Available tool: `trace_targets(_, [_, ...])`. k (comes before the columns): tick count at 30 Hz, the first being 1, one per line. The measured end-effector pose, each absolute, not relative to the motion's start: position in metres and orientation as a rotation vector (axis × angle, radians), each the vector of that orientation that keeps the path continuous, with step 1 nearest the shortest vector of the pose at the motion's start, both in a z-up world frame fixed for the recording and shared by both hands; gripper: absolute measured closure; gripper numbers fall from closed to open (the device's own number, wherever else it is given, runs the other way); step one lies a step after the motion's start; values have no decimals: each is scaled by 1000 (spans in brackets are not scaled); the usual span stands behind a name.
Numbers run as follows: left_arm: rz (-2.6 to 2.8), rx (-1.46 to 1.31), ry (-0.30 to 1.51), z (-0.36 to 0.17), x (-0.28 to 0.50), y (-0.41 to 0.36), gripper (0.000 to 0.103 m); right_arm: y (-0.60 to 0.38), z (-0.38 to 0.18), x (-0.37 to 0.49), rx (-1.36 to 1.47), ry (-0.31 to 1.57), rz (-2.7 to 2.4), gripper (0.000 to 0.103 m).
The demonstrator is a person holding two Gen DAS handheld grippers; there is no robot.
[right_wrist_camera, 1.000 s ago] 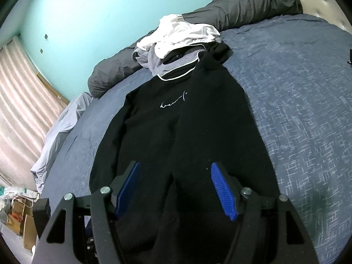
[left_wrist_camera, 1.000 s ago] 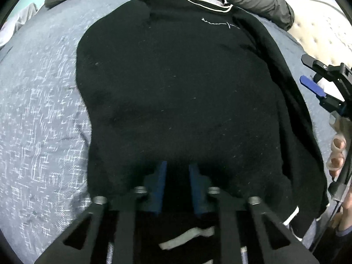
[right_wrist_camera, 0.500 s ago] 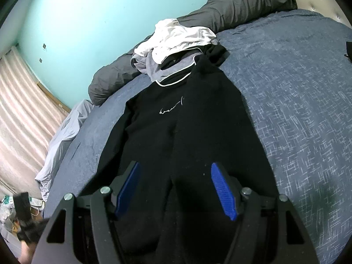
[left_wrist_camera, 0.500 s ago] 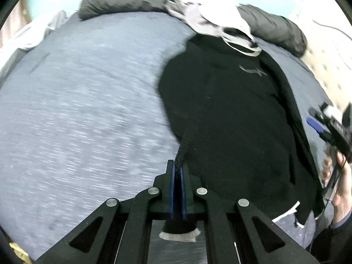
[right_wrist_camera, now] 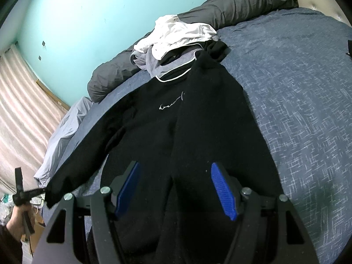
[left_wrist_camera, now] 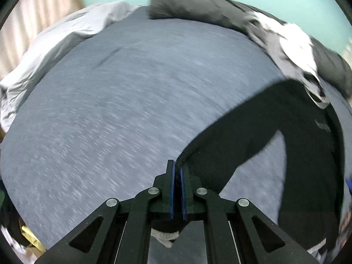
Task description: Fold clothes
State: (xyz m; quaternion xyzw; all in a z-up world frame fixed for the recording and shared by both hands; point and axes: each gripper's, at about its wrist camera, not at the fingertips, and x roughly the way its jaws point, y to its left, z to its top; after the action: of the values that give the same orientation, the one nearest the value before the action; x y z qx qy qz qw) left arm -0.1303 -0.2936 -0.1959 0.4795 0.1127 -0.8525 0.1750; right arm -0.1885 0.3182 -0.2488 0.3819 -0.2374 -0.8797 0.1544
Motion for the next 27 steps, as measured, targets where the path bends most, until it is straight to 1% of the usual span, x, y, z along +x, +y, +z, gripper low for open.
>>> trace_targets(2, [-2350, 1343, 282, -200, -143, -311, 92, 318, -250, -189, 1097, -677, -2521, 35])
trace_targets(3, [-2316, 1343, 248, -202, -147, -316, 87, 317, -250, -189, 1099, -675, -2521, 35])
trace_targets(6, [-2218, 1334, 212, -204, -153, -334, 84, 316, -252, -190, 1105, -676, -2517, 35])
trace_targets(10, [-2239, 1313, 320, -204, -144, -333, 84, 315, -253, -192, 1109, -677, -2514, 35])
trace_targets(15, [-2381, 1405, 351, -219, -133, -281, 82, 317, -254, -192, 1111, -686, -2510, 35])
trace_targets(16, [-2417, 1420, 358, -222, -130, -264, 80, 317, -254, -192, 1109, -688, -2509, 35])
trace_targets(18, [-2474, 1450, 363, -230, -126, -232, 73, 317, -253, -192, 1106, -693, -2508, 35])
trace_targets(19, [-2500, 1466, 365, -234, -124, -216, 72, 318, -253, -192, 1106, -697, -2505, 35])
trace_targets(21, [-2554, 1497, 367, -241, -120, -185, 71, 320, -254, -192, 1107, -706, -2505, 35])
trace_targets(24, [-2619, 1525, 298, -252, -119, -137, 71, 324, -253, -192, 1107, -716, -2512, 35])
trace_targets(27, [-2664, 1543, 323, -264, -120, -107, 69, 329, -254, -190, 1107, -734, -2513, 35])
